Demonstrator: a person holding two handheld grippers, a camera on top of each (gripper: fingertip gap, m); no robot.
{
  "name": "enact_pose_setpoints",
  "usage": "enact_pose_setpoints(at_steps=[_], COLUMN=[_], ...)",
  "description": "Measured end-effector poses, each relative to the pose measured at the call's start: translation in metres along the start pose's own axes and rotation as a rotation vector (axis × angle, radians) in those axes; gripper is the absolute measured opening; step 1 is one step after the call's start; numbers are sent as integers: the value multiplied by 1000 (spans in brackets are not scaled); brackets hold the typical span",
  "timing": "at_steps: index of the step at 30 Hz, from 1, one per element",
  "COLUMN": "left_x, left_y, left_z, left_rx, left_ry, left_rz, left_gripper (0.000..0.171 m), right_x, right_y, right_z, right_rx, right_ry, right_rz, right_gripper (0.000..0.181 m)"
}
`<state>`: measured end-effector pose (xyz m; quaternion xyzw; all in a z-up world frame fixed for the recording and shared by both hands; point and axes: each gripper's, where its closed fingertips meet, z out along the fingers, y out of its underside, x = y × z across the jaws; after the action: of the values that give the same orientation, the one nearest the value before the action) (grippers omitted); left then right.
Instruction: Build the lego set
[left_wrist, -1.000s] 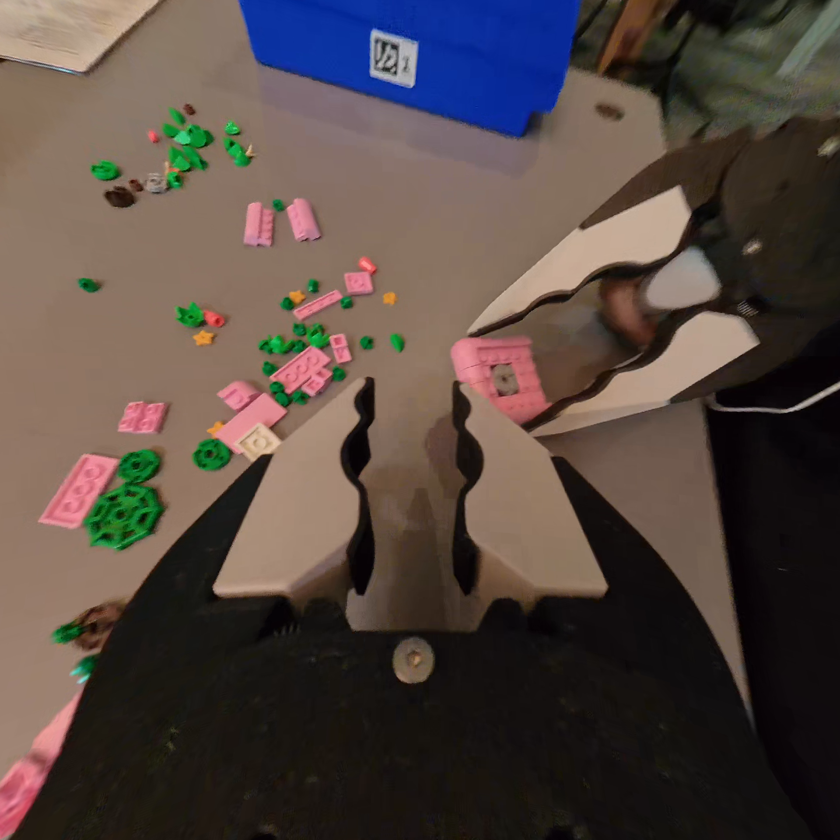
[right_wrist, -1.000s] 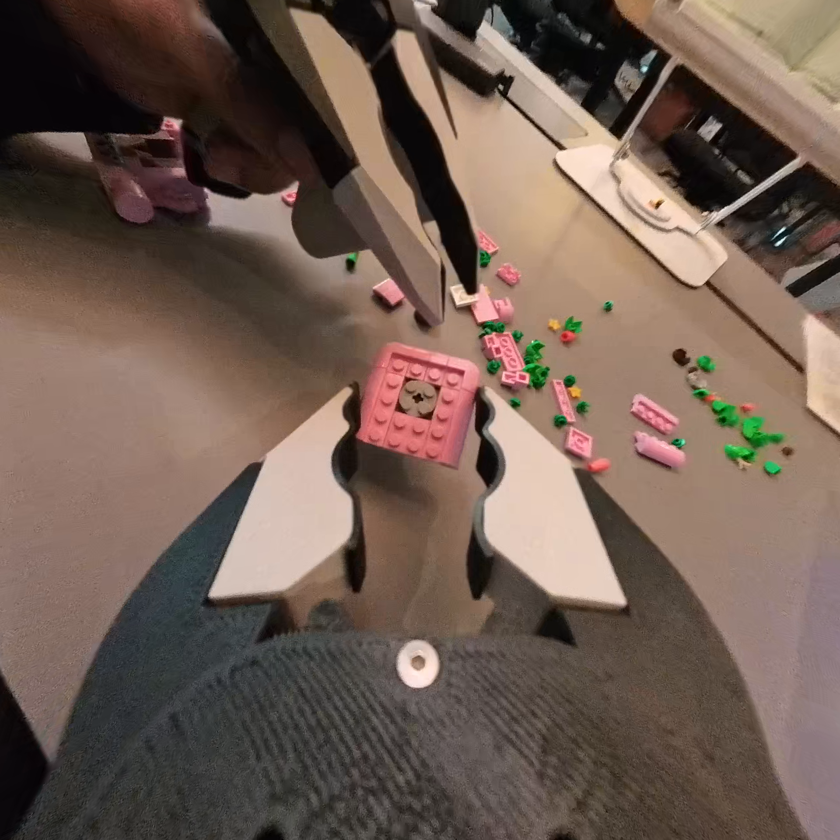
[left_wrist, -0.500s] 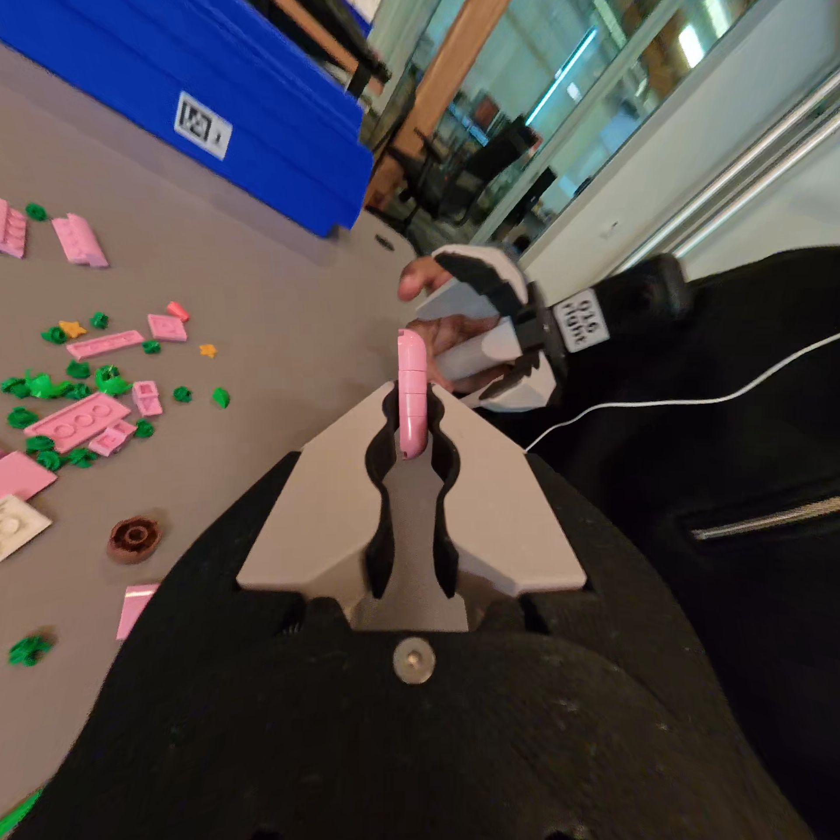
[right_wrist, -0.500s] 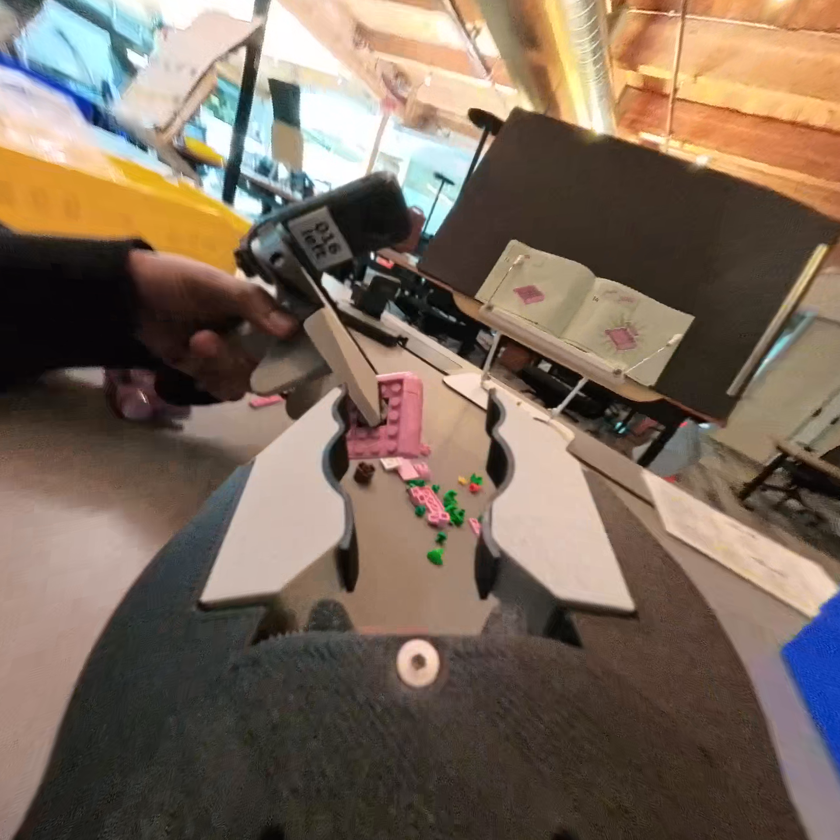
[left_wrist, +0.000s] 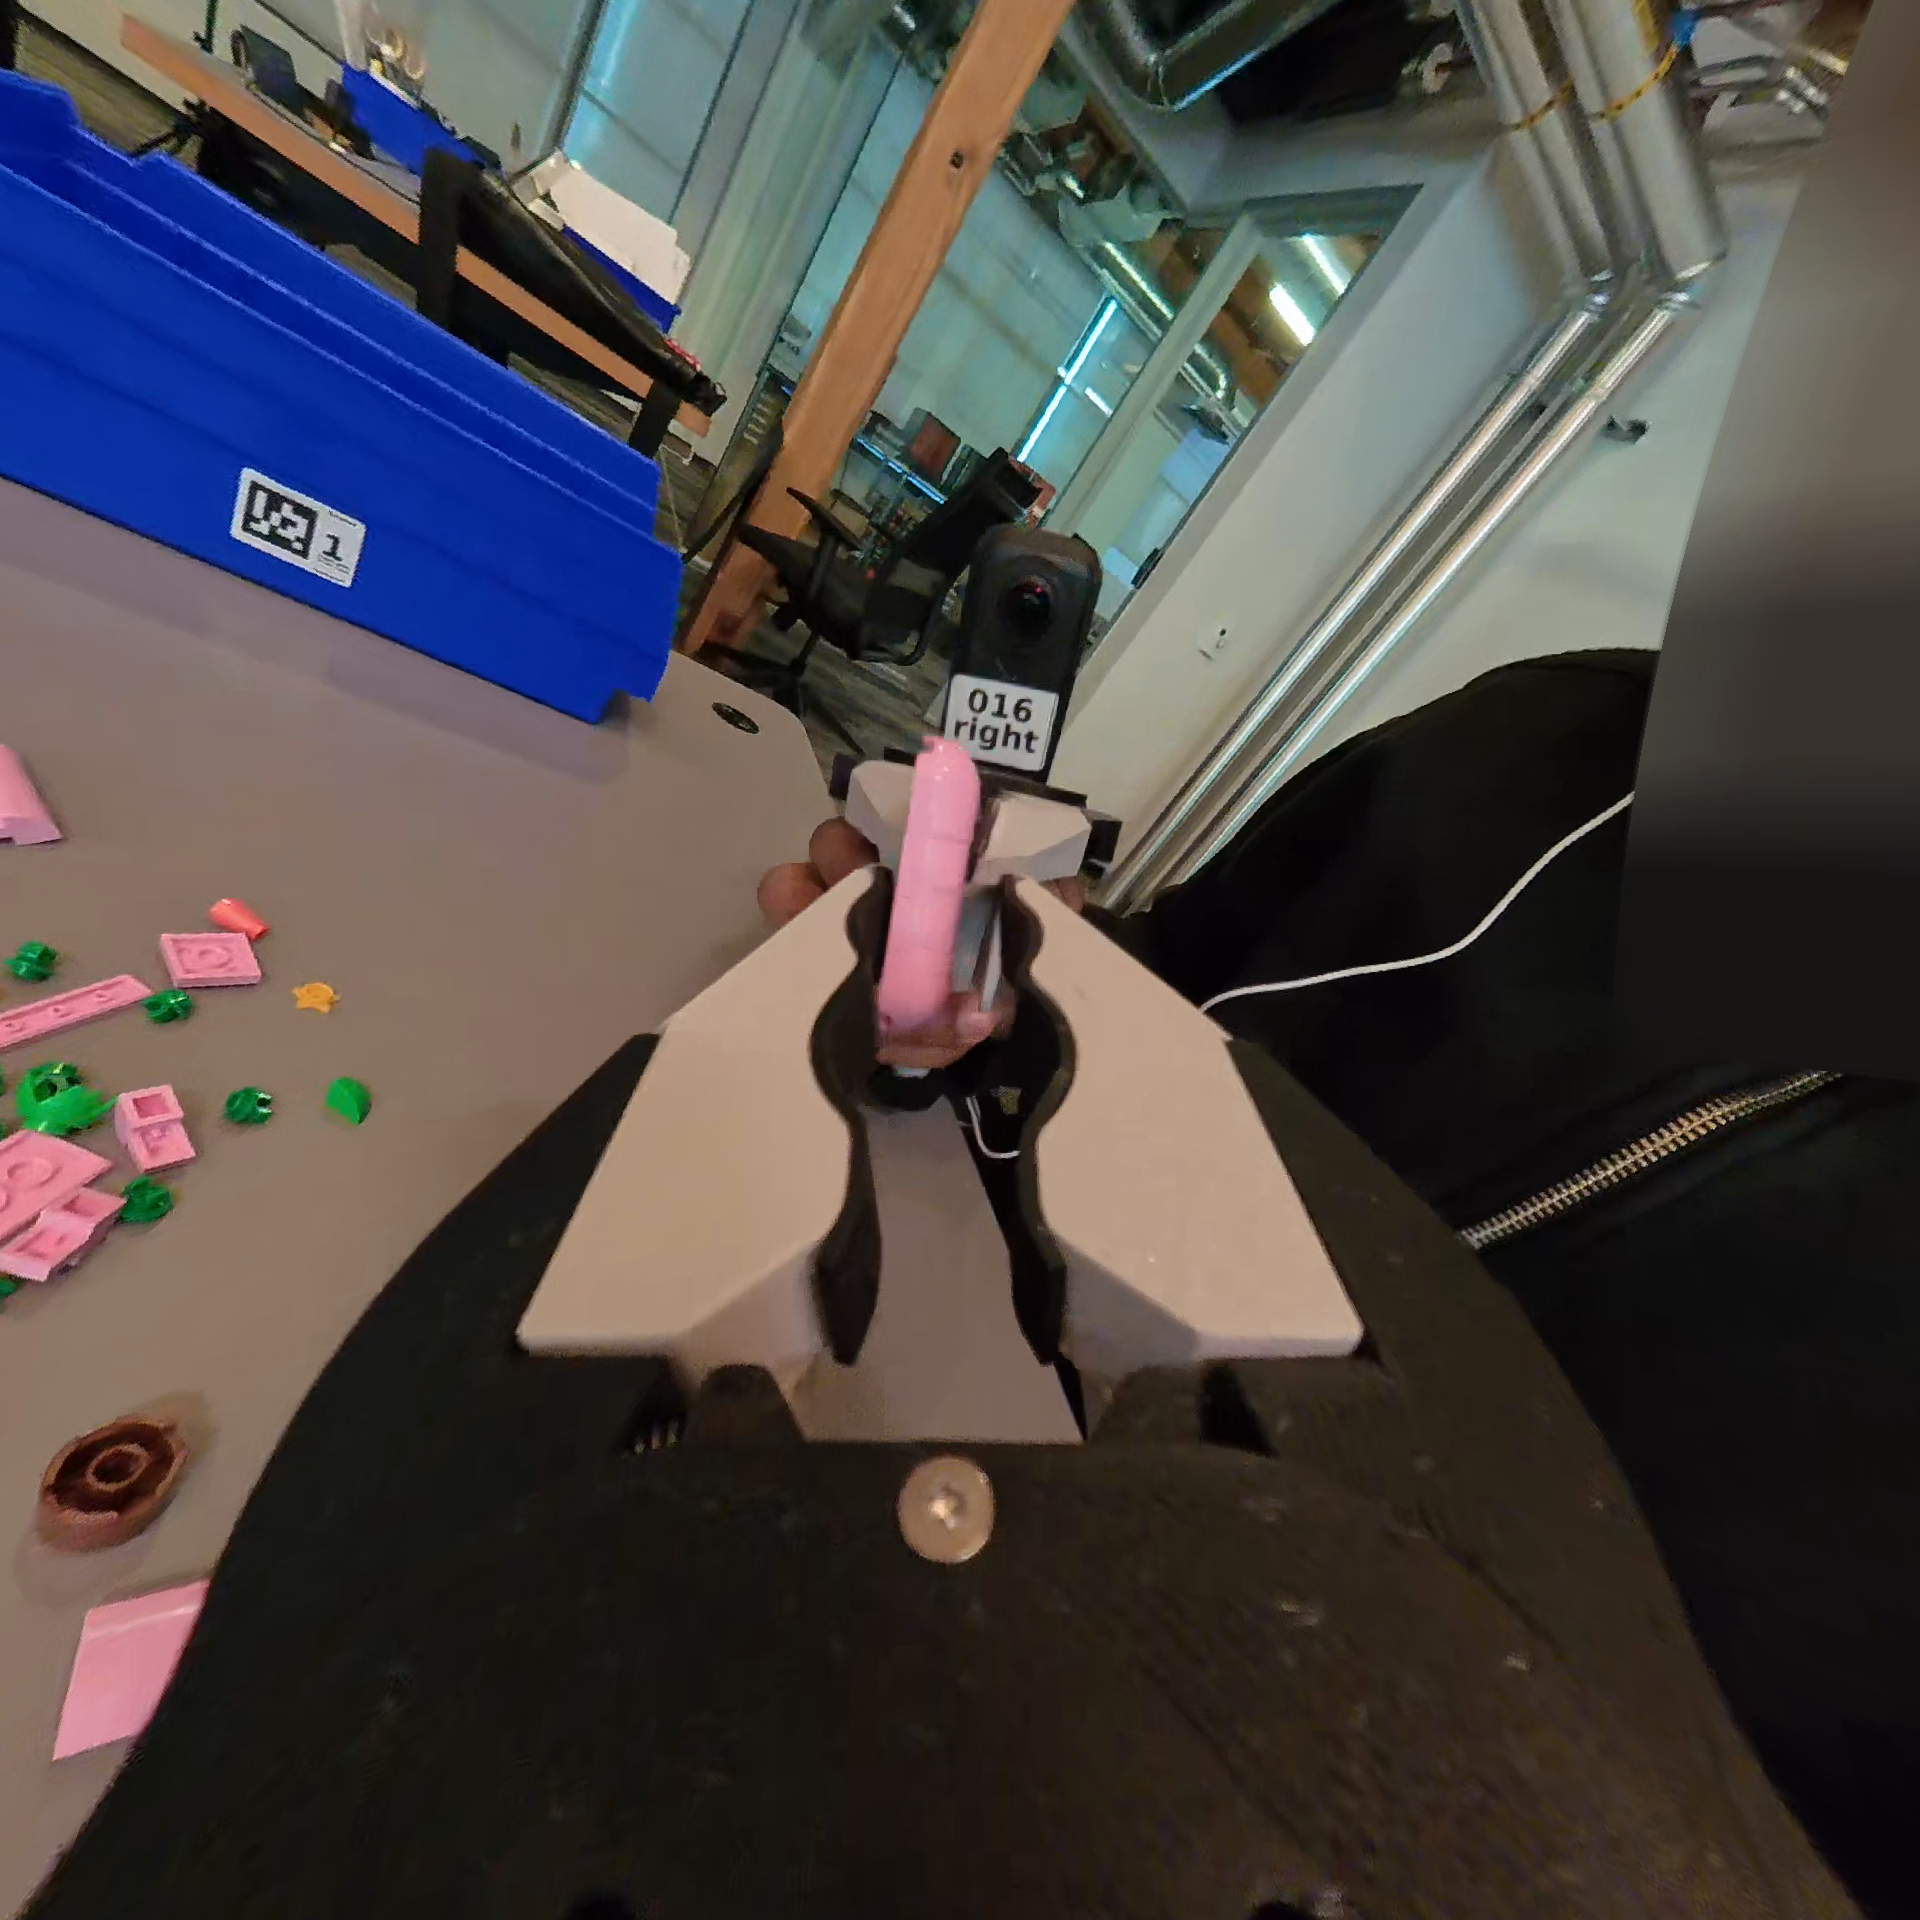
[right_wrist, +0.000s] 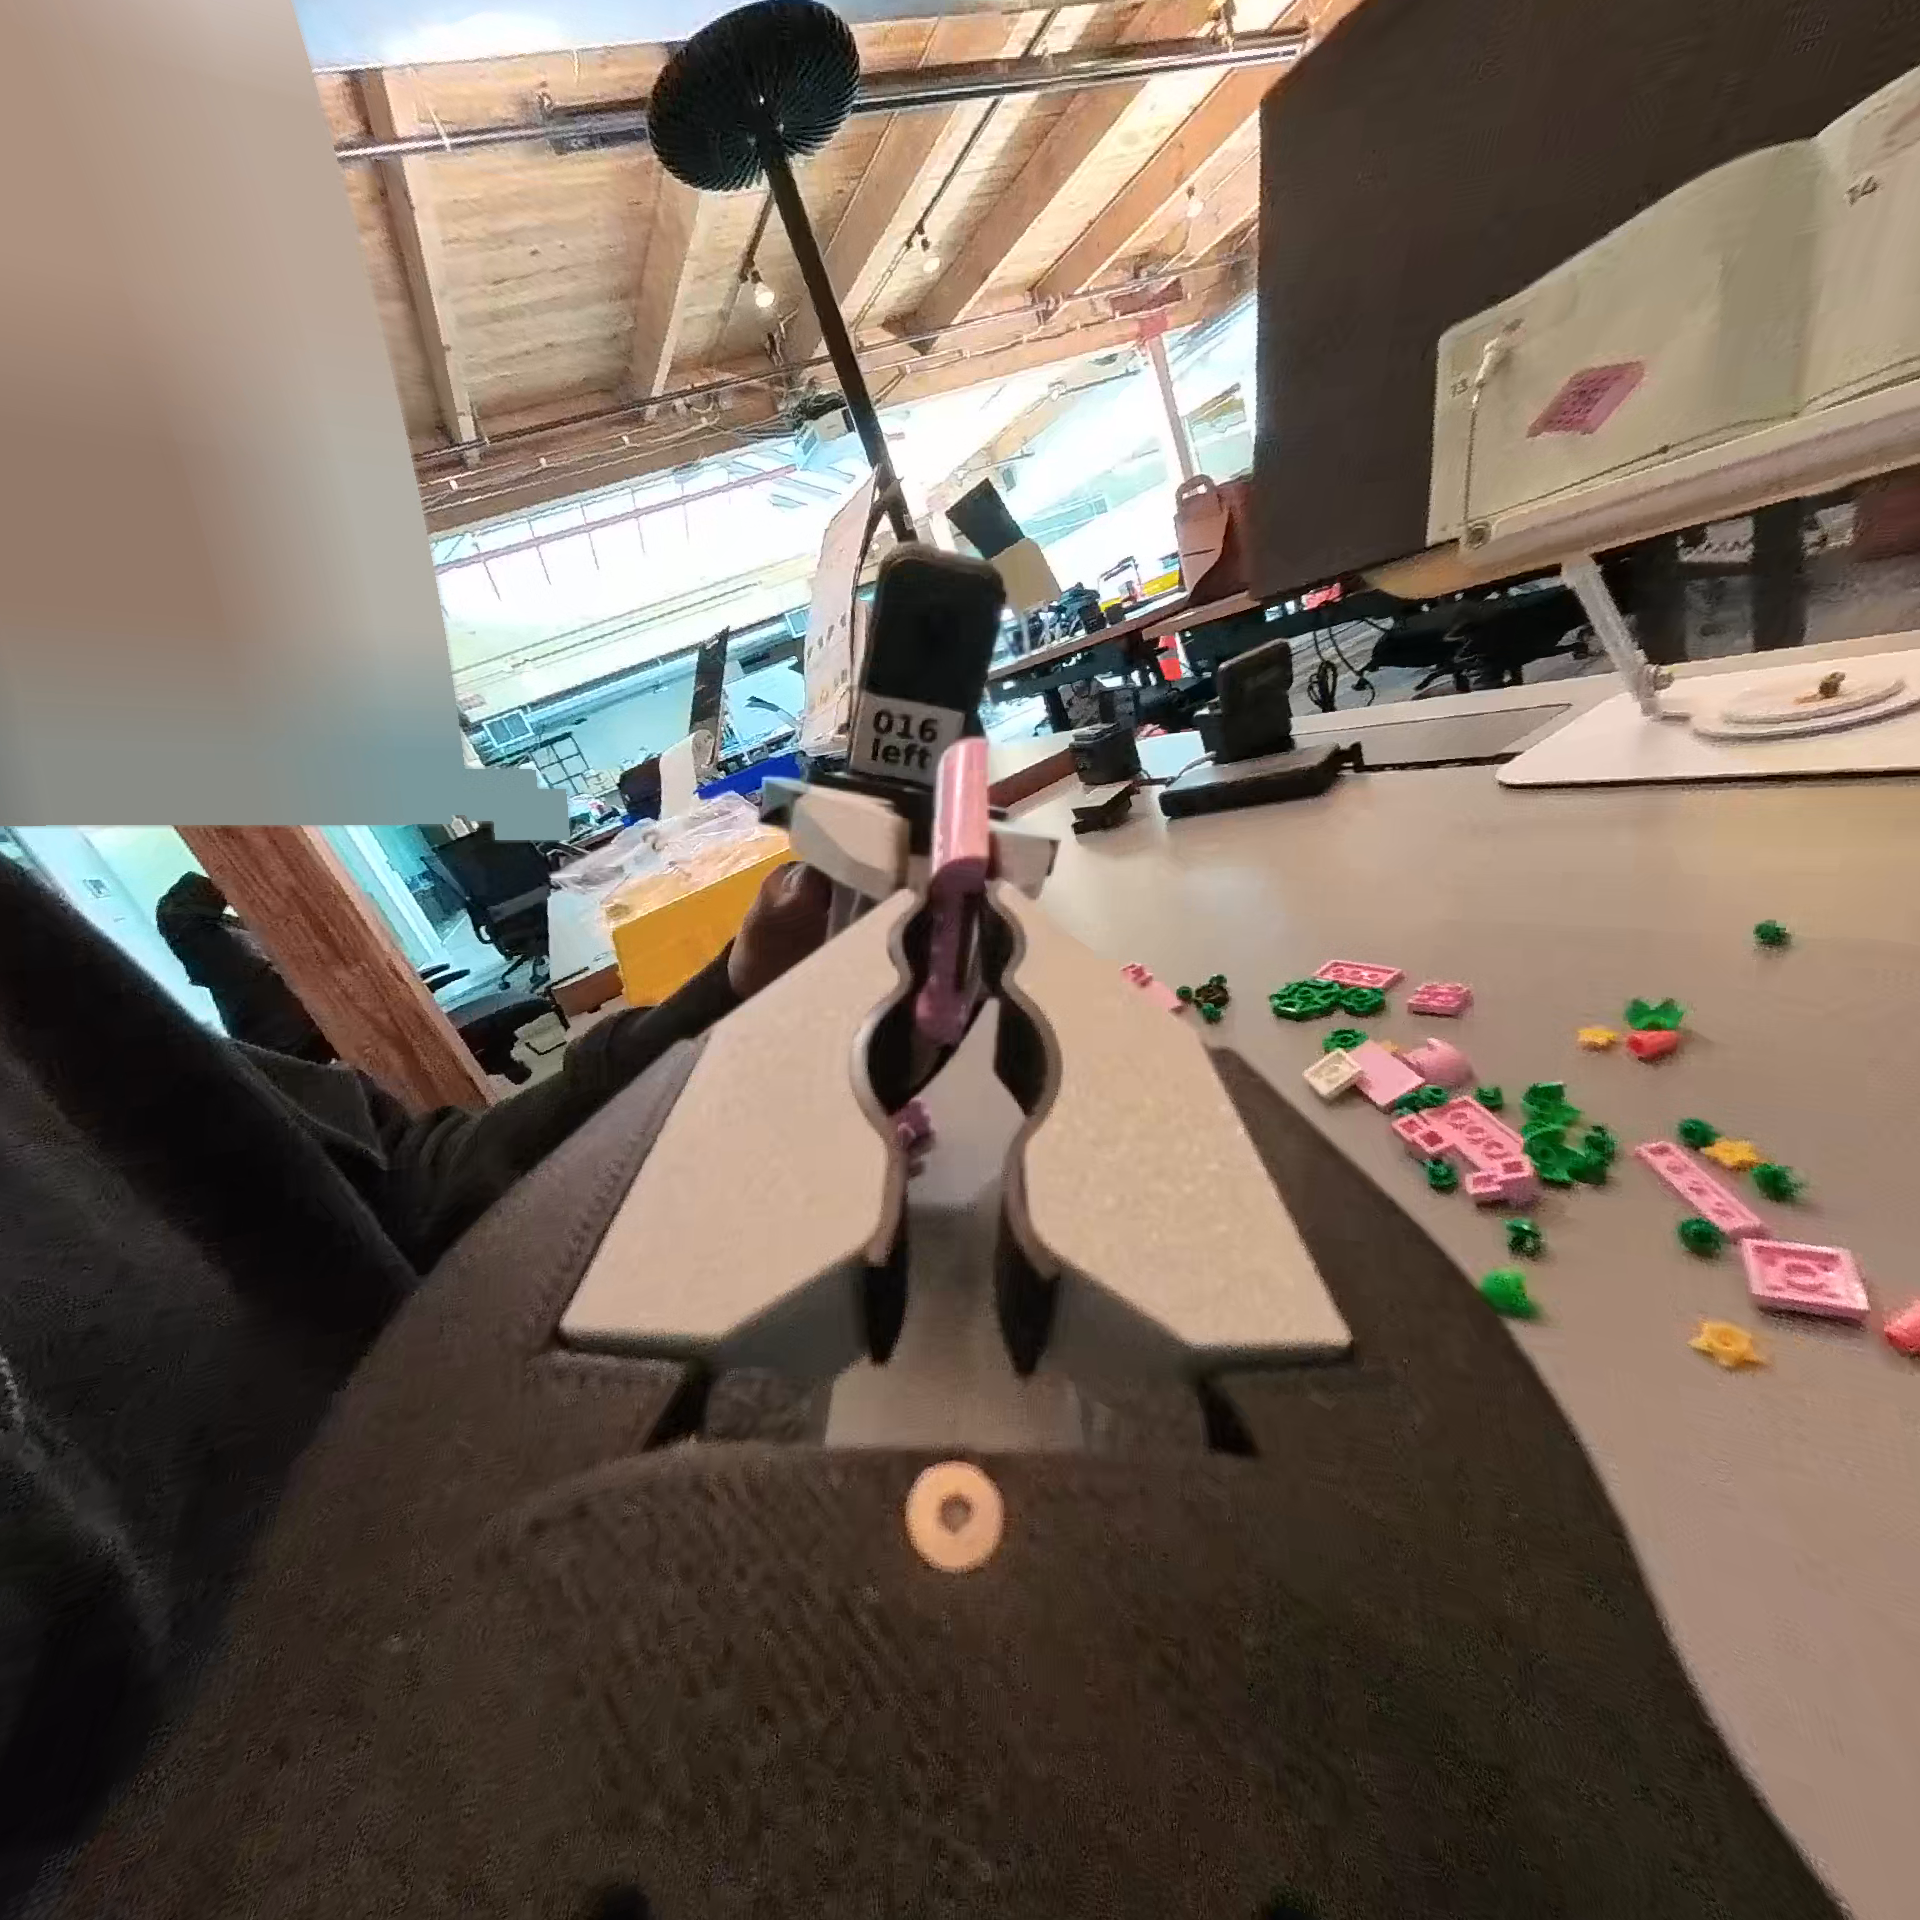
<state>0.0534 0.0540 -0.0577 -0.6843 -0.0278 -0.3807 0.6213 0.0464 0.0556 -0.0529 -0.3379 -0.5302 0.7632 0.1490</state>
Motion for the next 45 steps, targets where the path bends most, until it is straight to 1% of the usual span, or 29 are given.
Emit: enact_pose_setpoints(at_steps=[1, 2, 3, 4, 7, 8, 9, 11, 12, 13, 14, 17, 22, 24, 25, 26, 27, 29, 31, 33, 35, 36, 38, 40, 42, 45], left_x=[-1, -3, -4, -5, -2, -2, -1, 1, 2, 3, 5, 8, 11, 5, -1, -8, -15, -25, -31, -34, -37, -39, -41, -42, -41, -39], left_y=[1, 2, 3, 4, 3, 3, 3, 4, 5, 5, 5, 3, 2, 2, 1, -2, -6, -16, -23, -26, -26, -25, -22, -20, -20, -23], left_z=[-1, -2, -3, -3, -2, -1, -1, 1, 2, 3, 4, 4, 4, 2, 0, -3, -8, -20, -30, -35, -36, -37, -36, -35, -35, -37], left_rx=[-4, -11, -20, -29, -27, -26, -28, -33, -34, -36, -34, -20, -14, -14, -7, 4, 21, 75, 116, 135, 138, 133, 113, 101, 103, 123], left_ry=[-9, -15, -25, -27, -13, -12, -10, 1, 5, 12, 18, 36, 55, 20, -22, -69, -110, -173, -212, -228, -242, -253, -271, -276, -259, -241], left_rz=[5, 11, 19, 31, 37, 38, 40, 44, 44, 44, 43, 37, 43, 45, 47, 44, 47, 52, 51, 52, 55, 59, 68, 73, 63, 48], left_gripper=[24, 22, 13, 9, 8, 8, 8, 8, 8, 8, 8, 8, 9, 11, 25, 50, 64, 74, 75, 73, 70, 69, 68, 67, 66, 64], right_x=[2, 3, 3, 2, 5, 5, 4, 0, -1, -2, -2, -6, -10, -7, -2, 5, 11, 19, 23, 35, 46, 48, 47, 47, 45, 38], right_y=[-2, -4, -5, -4, -4, -5, -5, -4, -4, -4, -5, -8, -10, -9, -8, -7, -4, 14, 45, 74, 90, 95, 101, 102, 102, 106], right_z=[-2, -4, -5, -6, -7, -7, -7, -5, -5, -5, -5, -5, -4, -3, -2, -2, -3, -4, -4, -9, -11, -11, -9, -6, -6, -10], right_rx=[6, 12, 12, 6, 21, 32, 36, 32, 30, 29, 34, 25, -10, -17, -21, -31, -62, -203, -400, -599, -702, -721, -738, -737, -732, -738], right_ry=[11, 15, 12, 0, 16, 15, 10, -14, -21, -24, -27, -54, -64, -39, 2, 57, 111, 174, 168, 171, 167, 161, 141, 156, 163, 129], right_rz=[-12, -17, -13, -3, 12, 13, 18, 28, 29, 25, 22, 25, -41, -64, -95, -156, -252, -514, -798, -1069, -1273, -1314, -1276, -1201, -1127, -969], right_gripper=[6, 6, 6, 6, 8, 12, 19, 22, 19, 10, 7, 6, 6, 6, 6, 6, 6, 7, 7, 7, 7, 7, 11, 32, 45, 62])
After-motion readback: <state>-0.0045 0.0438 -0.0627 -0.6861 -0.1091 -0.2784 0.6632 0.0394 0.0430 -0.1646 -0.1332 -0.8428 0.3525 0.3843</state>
